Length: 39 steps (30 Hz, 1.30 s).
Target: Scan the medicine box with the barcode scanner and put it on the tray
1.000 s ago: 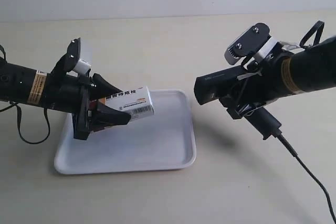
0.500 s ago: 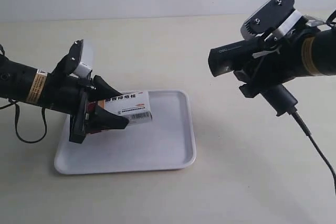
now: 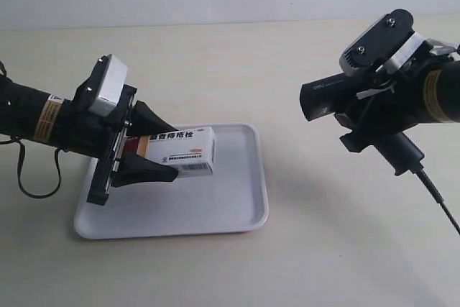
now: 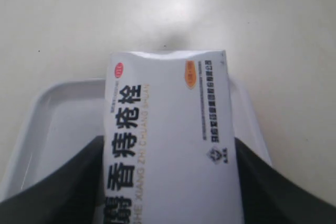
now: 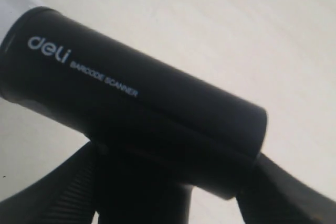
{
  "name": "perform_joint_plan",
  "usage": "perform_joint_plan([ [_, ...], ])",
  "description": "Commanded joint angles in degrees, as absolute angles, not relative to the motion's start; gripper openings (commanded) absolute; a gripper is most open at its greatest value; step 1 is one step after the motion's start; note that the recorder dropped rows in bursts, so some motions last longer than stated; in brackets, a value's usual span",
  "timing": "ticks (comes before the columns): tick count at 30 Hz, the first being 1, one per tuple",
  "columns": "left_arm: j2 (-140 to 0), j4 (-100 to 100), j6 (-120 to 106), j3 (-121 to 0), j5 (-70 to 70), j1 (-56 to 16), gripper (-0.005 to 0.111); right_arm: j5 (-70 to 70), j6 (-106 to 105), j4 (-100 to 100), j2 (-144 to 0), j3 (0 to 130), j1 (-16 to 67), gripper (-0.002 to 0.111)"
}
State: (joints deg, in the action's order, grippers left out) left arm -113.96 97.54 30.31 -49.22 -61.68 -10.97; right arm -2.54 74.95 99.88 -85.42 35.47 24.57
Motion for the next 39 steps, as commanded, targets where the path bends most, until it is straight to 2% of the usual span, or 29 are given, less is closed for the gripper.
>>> perform_joint_plan([
  [1, -113.99, 94.60, 29.15, -49.46, -62.87, -9.56, 0.000, -4.85, 74.97, 99.95, -84.83, 35.29, 24.65, 0.000],
  [18, -115.73, 94.22, 30.18, -49.46, -62.03, -7.39, 0.000, -8.35, 74.97, 99.95, -88.41, 35.29, 24.65, 0.000],
  [27, -115.73, 94.22, 30.43, -49.46, -62.16, -7.39, 0.000, -6.81, 74.97, 99.95, -92.54, 35.29, 24.65, 0.000],
  [32, -115.73, 94.22, 30.88, -49.46, -60.43, -7.39, 0.000, 2.12, 75.10, 99.85, -92.54, 35.29, 24.65, 0.000],
  [39, -115.73, 94.22, 31.86, -49.46, -60.29, -7.39, 0.000, -0.85, 75.10, 97.42, -99.70, 35.29, 24.65, 0.000],
])
